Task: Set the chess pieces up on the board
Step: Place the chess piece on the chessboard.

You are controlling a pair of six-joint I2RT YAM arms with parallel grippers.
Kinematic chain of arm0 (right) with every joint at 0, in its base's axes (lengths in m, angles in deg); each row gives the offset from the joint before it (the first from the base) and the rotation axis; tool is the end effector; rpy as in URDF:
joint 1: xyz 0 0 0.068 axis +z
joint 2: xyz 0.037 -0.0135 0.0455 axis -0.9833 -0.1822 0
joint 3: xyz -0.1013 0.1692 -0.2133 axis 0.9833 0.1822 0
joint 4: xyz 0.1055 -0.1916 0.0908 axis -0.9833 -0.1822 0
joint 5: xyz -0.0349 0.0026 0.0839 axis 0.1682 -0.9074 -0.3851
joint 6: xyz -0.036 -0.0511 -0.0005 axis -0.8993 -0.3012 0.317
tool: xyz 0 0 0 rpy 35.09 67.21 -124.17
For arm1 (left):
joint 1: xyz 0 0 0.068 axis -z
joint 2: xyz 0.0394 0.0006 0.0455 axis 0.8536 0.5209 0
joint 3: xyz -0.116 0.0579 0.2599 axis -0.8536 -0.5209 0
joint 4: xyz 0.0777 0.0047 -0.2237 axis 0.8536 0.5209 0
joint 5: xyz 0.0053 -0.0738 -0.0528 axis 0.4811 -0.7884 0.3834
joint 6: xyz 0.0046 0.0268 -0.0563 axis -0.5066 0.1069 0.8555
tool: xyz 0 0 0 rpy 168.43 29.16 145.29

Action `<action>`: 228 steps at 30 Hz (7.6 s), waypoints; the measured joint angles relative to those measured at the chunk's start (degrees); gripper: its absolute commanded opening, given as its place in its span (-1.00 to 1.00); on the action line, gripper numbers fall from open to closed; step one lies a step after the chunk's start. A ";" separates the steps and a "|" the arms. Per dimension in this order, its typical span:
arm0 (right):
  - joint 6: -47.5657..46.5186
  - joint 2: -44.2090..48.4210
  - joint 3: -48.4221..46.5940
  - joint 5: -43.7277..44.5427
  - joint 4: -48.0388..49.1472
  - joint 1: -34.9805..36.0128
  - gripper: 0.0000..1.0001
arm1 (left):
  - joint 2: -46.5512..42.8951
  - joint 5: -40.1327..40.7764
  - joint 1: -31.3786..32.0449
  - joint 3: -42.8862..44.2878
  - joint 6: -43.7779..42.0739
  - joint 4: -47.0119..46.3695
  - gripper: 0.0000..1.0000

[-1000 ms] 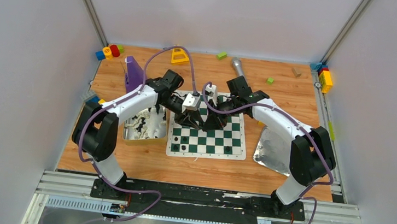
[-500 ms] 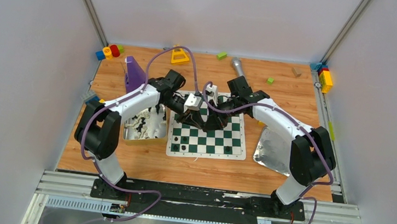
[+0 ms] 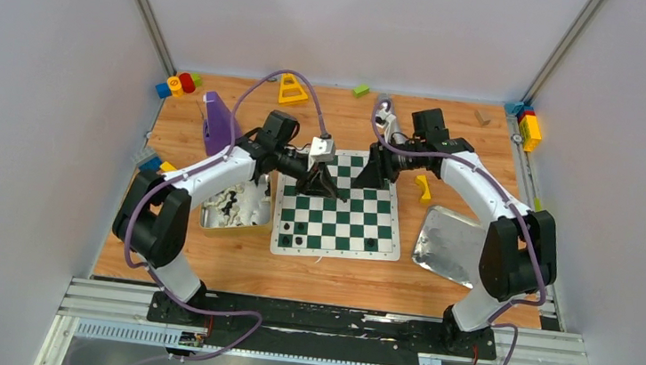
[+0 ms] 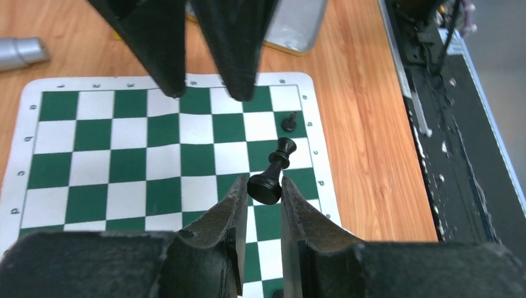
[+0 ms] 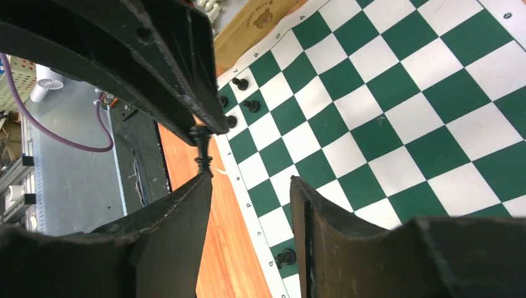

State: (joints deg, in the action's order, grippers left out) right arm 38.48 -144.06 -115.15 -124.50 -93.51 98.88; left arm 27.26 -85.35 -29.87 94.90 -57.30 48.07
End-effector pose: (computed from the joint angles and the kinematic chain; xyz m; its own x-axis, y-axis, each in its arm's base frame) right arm 0.2968 0.1457 0.2905 -0.5977 -0.3586 -0.7171 -0.8006 0.3144 0.5101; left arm 0.2655 -0.1942 0.2727 -0.1101 0.3540 -0.9288 0.9803 -0.1158 -0.1603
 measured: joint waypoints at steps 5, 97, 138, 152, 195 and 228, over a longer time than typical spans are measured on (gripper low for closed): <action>3.63 0.55 0.11 -1.64 2.89 -0.33 0.14 | -0.50 4.48 -0.07 -2.27 18.62 -14.34 -0.76; -19.34 -22.58 -18.95 49.03 -38.23 30.51 -0.93 | -28.72 54.75 -19.56 -0.70 13.90 22.80 1.00; -19.37 -27.39 -25.03 51.58 -42.07 34.03 -0.93 | -29.86 53.44 -19.78 -0.70 13.90 22.80 1.00; -19.41 -30.97 -30.23 52.13 -43.52 36.22 -0.93 | -29.86 53.48 -19.78 -0.70 13.92 22.80 1.00; -20.22 -34.29 -34.40 53.94 -45.18 38.42 -0.68 | -31.32 53.75 -19.78 -0.70 13.90 22.77 1.00; -14.56 -14.73 -29.14 36.22 -34.07 27.02 0.04 | -27.67 52.81 -19.78 -6.64 3.15 25.77 0.73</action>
State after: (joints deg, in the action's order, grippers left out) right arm 23.93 -158.79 -144.28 -88.28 -127.58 125.89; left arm -0.41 -32.55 -49.65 88.26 -54.15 73.84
